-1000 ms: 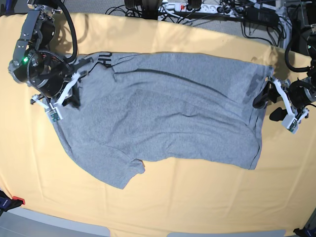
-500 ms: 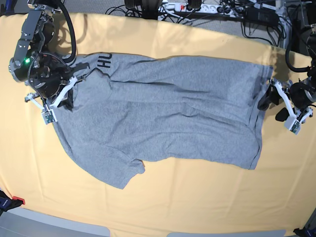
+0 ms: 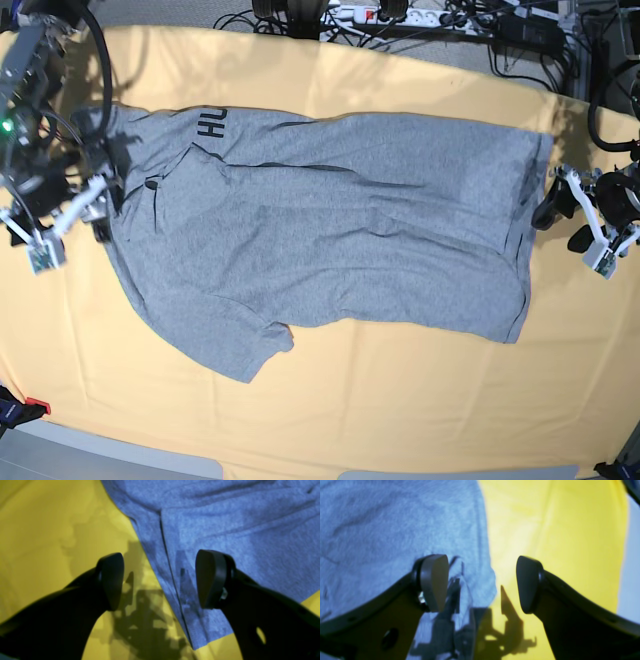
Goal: Layout the t-shirt on the table in an organized manner, then fold the t-shirt properly
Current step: 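Regrasp the shoulder corner with the left gripper, holding with the right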
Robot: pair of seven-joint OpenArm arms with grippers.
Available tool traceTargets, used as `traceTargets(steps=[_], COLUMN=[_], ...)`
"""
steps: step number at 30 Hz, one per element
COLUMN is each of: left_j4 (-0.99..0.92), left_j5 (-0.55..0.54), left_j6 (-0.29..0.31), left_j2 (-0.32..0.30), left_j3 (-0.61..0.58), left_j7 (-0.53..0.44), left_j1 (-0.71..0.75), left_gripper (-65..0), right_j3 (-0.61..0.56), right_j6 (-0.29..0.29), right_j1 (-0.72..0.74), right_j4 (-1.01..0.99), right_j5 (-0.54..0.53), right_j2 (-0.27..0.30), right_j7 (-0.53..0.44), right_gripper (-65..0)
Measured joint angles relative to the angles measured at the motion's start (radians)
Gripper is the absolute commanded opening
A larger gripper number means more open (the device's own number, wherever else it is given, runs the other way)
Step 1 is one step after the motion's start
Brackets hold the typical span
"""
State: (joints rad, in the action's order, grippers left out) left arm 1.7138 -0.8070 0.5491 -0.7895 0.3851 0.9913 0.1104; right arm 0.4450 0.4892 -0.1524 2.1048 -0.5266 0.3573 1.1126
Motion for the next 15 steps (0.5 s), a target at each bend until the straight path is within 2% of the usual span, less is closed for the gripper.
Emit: traceTargets(steps=[6, 10, 15], left_j4=[0.0, 0.0, 0.0], left_j5=[-0.008, -0.008, -0.013], left_j6=[0.0, 0.0, 0.0], left_j2=[-0.003, -0.003, -0.003], left_j3=[0.0, 0.0, 0.0], left_j7=[0.0, 0.001, 0.001], left_j1=[0.0, 0.0, 0.0], left_gripper=[-20.1, -20.1, -20.1], right_j3=[0.177, 0.252, 0.267], right_j6=[0.008, 0.008, 0.023], right_j1=[-0.192, -0.301, -0.404], right_j4=[0.021, 0.021, 0.016], right_j5=[-0.204, -0.227, -0.272], right_j2=[-0.014, -0.014, -0.02], right_j7=[0.111, 0.104, 0.06], right_gripper=[-21.8, -21.8, -21.8])
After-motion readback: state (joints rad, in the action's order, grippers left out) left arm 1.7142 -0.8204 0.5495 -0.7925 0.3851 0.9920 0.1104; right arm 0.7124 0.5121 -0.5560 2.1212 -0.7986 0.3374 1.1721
